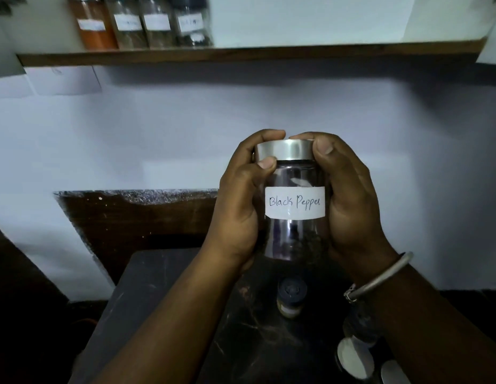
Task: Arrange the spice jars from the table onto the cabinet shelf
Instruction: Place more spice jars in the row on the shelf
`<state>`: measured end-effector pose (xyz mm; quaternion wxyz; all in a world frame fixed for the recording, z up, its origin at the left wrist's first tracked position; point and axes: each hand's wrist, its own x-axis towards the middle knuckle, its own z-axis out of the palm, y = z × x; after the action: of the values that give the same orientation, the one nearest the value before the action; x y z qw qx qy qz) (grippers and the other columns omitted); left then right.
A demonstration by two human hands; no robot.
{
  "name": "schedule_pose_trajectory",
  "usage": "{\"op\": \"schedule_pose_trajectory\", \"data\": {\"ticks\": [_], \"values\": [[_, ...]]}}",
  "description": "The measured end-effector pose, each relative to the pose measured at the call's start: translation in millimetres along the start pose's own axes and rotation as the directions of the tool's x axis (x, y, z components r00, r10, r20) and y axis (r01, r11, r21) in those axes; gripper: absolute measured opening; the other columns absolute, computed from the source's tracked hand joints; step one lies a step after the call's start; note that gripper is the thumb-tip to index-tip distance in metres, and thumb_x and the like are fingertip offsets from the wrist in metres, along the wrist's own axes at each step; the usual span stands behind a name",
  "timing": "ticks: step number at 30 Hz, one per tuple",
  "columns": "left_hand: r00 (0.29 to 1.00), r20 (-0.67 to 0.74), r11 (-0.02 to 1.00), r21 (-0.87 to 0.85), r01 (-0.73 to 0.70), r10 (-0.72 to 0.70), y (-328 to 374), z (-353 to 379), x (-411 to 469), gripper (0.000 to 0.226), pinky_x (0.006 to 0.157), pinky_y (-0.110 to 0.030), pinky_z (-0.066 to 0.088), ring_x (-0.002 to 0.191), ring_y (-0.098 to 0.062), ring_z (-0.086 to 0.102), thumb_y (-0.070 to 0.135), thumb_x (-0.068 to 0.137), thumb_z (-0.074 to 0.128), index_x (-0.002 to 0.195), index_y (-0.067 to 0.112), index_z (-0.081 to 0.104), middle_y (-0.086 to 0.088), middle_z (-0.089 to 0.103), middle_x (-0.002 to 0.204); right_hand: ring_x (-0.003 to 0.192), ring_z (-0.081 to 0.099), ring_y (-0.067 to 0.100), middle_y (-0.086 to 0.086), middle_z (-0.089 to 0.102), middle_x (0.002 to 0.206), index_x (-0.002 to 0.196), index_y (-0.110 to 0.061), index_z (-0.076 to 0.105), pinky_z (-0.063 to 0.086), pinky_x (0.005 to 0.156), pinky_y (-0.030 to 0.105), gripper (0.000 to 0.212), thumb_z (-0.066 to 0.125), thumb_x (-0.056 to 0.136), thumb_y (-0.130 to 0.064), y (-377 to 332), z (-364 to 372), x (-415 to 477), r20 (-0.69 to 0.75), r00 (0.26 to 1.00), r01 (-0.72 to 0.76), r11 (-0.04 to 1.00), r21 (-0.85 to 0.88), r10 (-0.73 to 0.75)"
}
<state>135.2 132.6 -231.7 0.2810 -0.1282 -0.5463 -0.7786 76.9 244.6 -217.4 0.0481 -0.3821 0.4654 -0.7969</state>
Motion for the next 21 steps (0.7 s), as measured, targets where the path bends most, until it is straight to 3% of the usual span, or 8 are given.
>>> {"op": "schedule_pose_trajectory", "data": {"ticks": [6,8,10,12,15,17,19,21], "values": [[0.997,-0.019,0.982,0.172,-0.076,0.081,32,-3,44,0.04,0.077,-0.05,0.051,0.095,-0.039,0.065,0.029,0.083,0.055,0.122,0.022,0.064,-0.025,0.064,0.117,0.084,0.067,0.016,0.002,0.067,0.091,0.1,-0.016,0.066,0.055,0.07,0.027,0.035,0.067,0.08,-0.045,-22,7,45,0.086,0.995,0.064,0.972,-0.227,-0.046],[0.989,-0.03,0.958,0.254,-0.129,0.141,43,-3,63,0.034,0.079,-0.055,0.056,0.101,-0.044,0.067,0.02,0.093,0.052,0.124,0.02,0.063,-0.025,0.066,0.12,0.083,0.069,0.013,0.002,0.069,0.093,0.104,-0.013,0.065,0.057,0.07,0.024,0.044,0.075,0.074,-0.044,-34,13,65,0.113,0.991,0.097,0.949,-0.3,-0.066],[0.974,-0.017,0.911,0.357,-0.207,0.228,52,-5,85,0.032,0.085,-0.057,0.056,0.106,-0.042,0.068,0.003,0.102,0.045,0.129,0.011,0.06,-0.024,0.068,0.119,0.091,0.072,0.02,0.007,0.071,0.101,0.109,-0.012,0.064,0.06,0.076,0.032,0.047,0.08,0.076,-0.042,-45,18,87,0.155,0.985,0.126,0.917,-0.378,-0.071],[0.956,-0.015,0.879,0.398,-0.262,0.292,65,-4,109,0.034,0.091,-0.059,0.055,0.11,-0.041,0.067,-0.002,0.104,0.04,0.134,0.005,0.055,-0.026,0.066,0.121,0.098,0.071,0.022,0.004,0.07,0.104,0.111,-0.017,0.061,0.06,0.082,0.038,0.042,0.08,0.082,-0.041,-57,23,113,0.211,0.976,0.149,0.875,-0.46,-0.055],[0.933,-0.035,0.869,0.378,-0.32,0.359,88,-4,151,0.036,0.095,-0.061,0.051,0.116,-0.047,0.061,0.016,0.101,0.041,0.133,0.004,0.055,-0.031,0.062,0.125,0.096,0.071,0.02,0.004,0.07,0.102,0.11,-0.018,0.062,0.061,0.08,0.035,0.043,0.081,0.081,-0.044,-76,30,159,0.235,0.969,0.186,0.84,-0.51,-0.072],[0.915,-0.039,0.827,0.444,-0.345,0.403,100,-7,181,0.041,0.095,-0.059,0.052,0.115,-0.042,0.062,0.026,0.094,0.046,0.129,0.009,0.058,-0.025,0.064,0.125,0.087,0.072,0.014,0.002,0.069,0.094,0.111,-0.015,0.065,0.06,0.072,0.031,0.046,0.083,0.078,-0.043,-84,35,190,0.236,0.968,0.204,0.83,-0.519,-0.09],[0.903,-0.022,0.744,0.576,-0.339,0.428,109,-17,211,0.046,0.084,-0.05,0.059,0.104,-0.028,0.068,0.041,0.091,0.05,0.129,0.018,0.061,-0.009,0.069,0.118,0.09,0.072,0.017,-0.002,0.067,0.094,0.112,-0.015,0.066,0.059,0.072,0.035,0.045,0.084,0.078,-0.038,-83,37,226,0.23,0.968,0.217,0.803,-0.555,-0.103],[0.896,-0.011,0.603,0.743,-0.289,0.443,114,-36,239,0.052,0.075,-0.039,0.059,0.093,-0.017,0.069,0.059,0.089,0.047,0.129,0.028,0.06,0.005,0.071,0.11,0.102,0.071,0.027,-0.001,0.067,0.099,0.113,-0.015,0.066,0.058,0.085,0.045,0.044,0.085,0.079,-0.035,-74,38,261,0.2,0.971,0.227,0.757,-0.612,-0.129]]}}
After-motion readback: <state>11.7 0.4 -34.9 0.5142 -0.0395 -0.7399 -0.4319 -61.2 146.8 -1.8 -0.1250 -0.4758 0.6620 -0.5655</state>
